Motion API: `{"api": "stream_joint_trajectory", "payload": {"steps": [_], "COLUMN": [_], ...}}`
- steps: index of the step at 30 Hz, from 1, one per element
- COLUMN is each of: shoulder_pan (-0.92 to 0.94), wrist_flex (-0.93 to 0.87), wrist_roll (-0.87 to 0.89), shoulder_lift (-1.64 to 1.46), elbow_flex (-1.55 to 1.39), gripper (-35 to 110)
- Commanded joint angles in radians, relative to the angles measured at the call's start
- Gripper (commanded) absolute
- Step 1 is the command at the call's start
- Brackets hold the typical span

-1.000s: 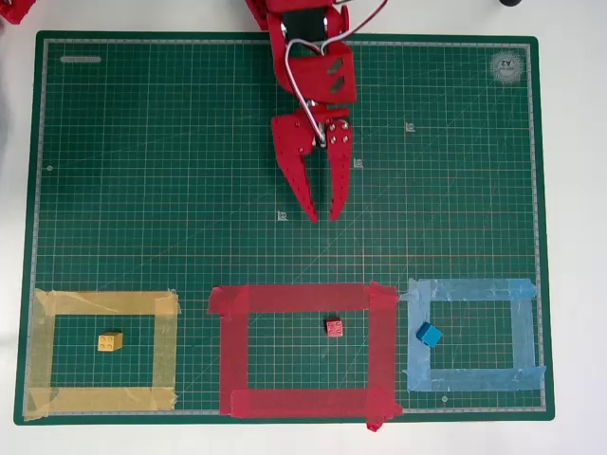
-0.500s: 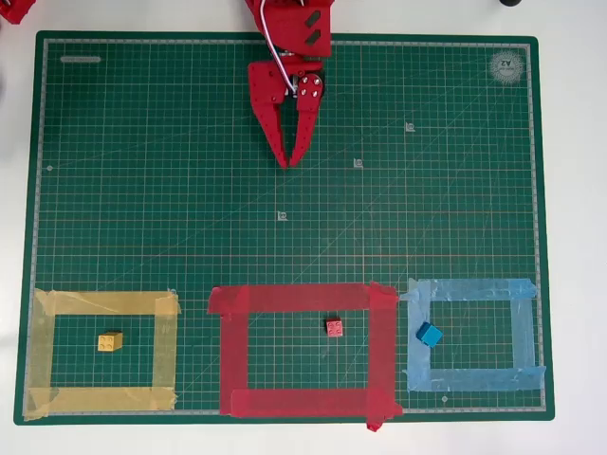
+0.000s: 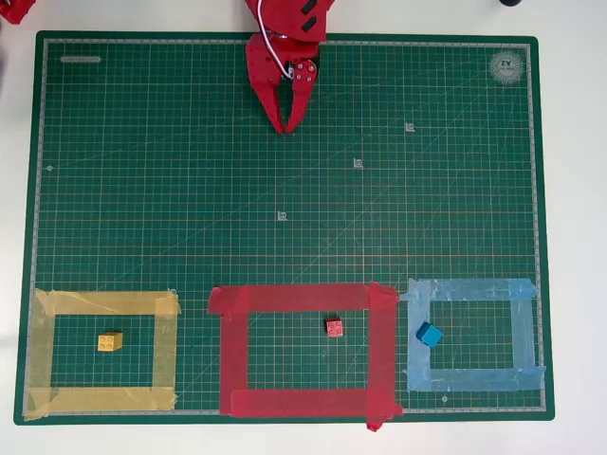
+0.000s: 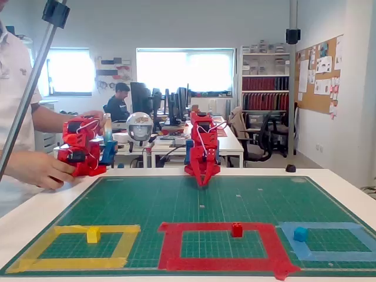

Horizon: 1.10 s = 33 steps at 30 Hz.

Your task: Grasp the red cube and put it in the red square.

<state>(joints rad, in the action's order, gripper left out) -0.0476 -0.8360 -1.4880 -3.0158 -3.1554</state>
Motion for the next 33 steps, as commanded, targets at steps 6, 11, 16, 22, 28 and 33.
{"api": "stream_joint_trajectory", "payload": {"steps": [6, 11, 16, 22, 28, 33], "shoulder_pan": [0.009, 0.02, 0.021, 0.021, 0.021, 0.021], "wrist_flex": [-0.249, -0.37, -0.454, -0.472, -0.492, -0.492], "wrist_roll": [-0.025, -0.025, -0.025, -0.025, -0.025, -0.025], "shoulder_lift": [-0.14, -0.209, -0.256, -0.29, -0.325, -0.327], "elbow_flex": [-0.005, -0.005, -0.005, -0.005, -0.005, -0.005], "gripper": [-1, -1, -1, -1, -1, -1]}}
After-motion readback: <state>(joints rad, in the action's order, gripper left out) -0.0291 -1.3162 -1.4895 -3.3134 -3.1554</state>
